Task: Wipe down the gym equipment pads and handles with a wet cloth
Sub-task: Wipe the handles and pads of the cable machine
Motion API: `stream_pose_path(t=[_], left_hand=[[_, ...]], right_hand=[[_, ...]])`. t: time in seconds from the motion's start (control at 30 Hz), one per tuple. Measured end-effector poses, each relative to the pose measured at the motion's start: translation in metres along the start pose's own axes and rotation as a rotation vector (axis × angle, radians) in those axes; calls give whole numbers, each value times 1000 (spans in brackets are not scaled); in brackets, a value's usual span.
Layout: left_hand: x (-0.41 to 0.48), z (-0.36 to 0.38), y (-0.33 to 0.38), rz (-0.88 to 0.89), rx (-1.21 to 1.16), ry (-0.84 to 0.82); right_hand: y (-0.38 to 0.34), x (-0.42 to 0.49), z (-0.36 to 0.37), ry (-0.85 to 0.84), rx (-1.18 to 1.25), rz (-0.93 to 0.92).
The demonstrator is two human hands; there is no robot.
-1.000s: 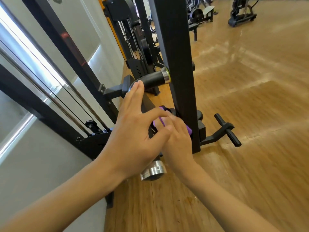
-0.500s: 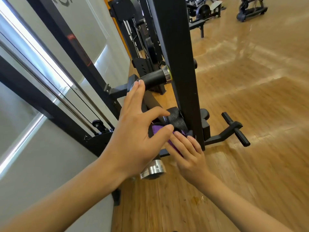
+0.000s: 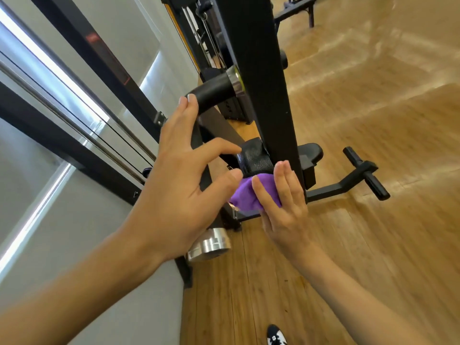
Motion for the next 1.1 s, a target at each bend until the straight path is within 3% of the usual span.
stream_pose_path(t=[0.17,0.53,0.67,0.77,0.9,1.03,1.1], left_hand=[[-6,-1,1,17,7,-15],[-5,0,0,49,47,2],[-1,2,-6,45,26,3],[7,1,-19,52,37,35],[12,-1,-33,79,30,59],[21,-2,-39,84,95,64],[25,-4,-43,91,135,71]], right_hand=[[-8,-95,12,-51,-39,83],[-28,-27,6,9,-39,56],[-26,56,2,-111,3,78],[-20,59,8,-215,-9,76],[-23,58,14,-219,-18,-3],[-10,119,38,-250,-70,187],[-8,119,45,-285,-108,96]])
Point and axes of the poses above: each hand's wrist, its own x-axis towards the middle knuckle, its own z-axis out of the palm, y = z × x, the point moved 2 cm from there along x, towards the middle knuckle, and after that the axes turned 9 degrees about -z, right-handed, at the moved point
